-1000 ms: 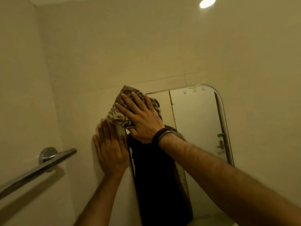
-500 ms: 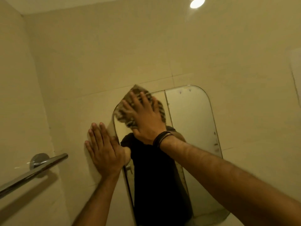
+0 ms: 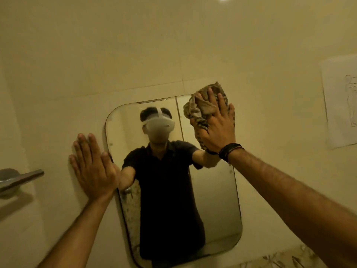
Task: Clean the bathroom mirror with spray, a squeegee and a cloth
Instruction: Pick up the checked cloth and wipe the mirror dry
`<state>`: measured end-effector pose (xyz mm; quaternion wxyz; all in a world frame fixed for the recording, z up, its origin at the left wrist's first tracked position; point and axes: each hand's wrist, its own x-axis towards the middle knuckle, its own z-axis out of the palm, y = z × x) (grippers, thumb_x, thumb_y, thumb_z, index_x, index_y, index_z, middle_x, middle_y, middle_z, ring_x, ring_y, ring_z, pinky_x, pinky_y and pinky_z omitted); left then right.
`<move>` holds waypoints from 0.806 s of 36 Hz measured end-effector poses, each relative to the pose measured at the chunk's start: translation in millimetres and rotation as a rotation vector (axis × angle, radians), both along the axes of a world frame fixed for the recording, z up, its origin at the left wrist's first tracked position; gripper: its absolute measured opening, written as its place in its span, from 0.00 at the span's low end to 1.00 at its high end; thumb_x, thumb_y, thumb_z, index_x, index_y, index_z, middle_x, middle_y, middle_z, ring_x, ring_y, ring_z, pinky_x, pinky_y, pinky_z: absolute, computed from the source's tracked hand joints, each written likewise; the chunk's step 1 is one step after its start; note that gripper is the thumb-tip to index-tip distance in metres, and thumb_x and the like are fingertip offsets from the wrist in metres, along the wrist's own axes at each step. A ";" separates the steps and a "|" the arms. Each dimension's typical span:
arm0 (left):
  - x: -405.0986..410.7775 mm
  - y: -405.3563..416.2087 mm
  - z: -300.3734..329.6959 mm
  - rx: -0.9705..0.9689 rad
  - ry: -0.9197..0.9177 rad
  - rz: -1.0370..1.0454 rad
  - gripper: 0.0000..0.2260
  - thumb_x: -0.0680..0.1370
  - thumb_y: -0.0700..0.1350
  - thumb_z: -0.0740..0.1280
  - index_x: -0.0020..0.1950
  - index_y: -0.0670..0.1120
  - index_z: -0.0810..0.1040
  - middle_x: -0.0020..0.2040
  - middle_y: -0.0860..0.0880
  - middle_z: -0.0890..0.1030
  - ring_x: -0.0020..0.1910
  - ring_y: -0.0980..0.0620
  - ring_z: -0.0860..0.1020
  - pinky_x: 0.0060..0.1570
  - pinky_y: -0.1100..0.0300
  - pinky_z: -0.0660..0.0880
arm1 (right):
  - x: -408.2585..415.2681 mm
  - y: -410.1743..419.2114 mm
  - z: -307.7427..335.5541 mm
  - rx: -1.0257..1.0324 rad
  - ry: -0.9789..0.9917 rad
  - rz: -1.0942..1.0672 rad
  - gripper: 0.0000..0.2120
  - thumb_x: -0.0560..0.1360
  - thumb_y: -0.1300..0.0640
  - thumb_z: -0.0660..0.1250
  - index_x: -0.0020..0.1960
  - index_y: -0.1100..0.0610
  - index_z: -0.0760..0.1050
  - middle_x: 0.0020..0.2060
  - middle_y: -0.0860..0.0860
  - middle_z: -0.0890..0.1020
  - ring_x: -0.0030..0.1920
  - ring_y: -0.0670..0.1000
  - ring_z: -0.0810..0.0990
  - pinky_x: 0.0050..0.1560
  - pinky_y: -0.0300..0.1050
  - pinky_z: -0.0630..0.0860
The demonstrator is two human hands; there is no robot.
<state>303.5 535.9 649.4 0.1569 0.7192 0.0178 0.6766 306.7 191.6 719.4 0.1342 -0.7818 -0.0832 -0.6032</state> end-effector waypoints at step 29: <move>-4.0 -11.8 4.4 -0.094 0.056 0.093 0.29 0.83 0.52 0.43 0.83 0.42 0.56 0.83 0.43 0.56 0.82 0.46 0.54 0.80 0.45 0.50 | -10.8 74.7 -32.6 -0.156 0.056 0.029 0.39 0.74 0.39 0.58 0.82 0.47 0.50 0.81 0.55 0.49 0.80 0.62 0.44 0.74 0.73 0.43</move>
